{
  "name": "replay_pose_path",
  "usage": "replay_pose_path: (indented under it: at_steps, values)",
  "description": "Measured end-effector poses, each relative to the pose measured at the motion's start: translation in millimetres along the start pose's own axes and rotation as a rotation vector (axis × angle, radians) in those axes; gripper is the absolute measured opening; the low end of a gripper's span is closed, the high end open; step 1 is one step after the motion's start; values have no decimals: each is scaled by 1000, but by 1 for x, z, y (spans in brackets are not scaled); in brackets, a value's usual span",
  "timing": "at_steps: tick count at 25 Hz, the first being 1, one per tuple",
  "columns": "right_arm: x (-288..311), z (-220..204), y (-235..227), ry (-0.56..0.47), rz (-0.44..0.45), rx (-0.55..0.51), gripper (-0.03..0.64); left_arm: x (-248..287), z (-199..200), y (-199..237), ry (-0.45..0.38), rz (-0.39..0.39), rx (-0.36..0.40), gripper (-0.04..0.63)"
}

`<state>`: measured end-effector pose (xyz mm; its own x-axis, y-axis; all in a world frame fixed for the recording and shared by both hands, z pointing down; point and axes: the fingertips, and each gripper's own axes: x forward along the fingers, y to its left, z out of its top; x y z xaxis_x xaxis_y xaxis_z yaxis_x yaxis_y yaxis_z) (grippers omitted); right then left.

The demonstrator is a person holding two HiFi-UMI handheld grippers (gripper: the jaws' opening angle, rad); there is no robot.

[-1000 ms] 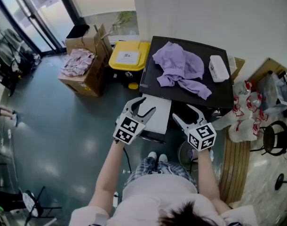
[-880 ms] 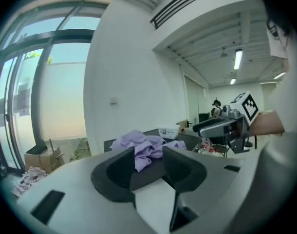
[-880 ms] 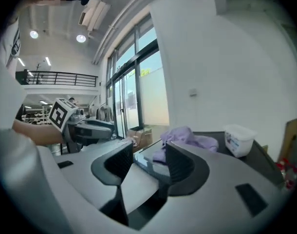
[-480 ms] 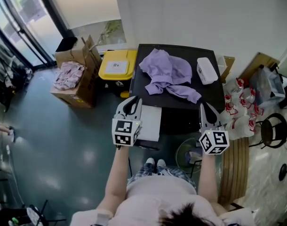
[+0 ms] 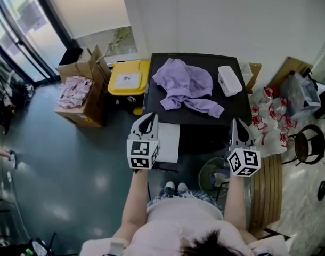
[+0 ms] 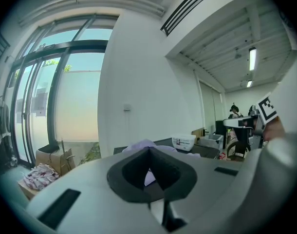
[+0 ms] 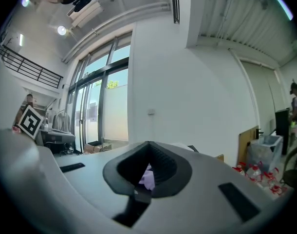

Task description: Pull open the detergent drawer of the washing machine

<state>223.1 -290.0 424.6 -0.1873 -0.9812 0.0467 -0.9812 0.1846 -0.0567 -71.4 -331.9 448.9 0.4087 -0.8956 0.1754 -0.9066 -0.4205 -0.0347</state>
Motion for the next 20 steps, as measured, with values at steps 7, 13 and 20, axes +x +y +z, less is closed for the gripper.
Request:
replay_pose_path:
  at_steps: [7, 13, 20]
  values:
    - [0, -4, -11, 25, -35, -39, 14, 4, 1, -1, 3, 1, 4, 26]
    - [2, -3, -14, 32, -35, -32, 14, 8, 4, -3, 7, -7, 2, 26]
    - [2, -6, -15, 43, -29, -28, 14, 10, 3, -4, 12, -10, 4, 26]
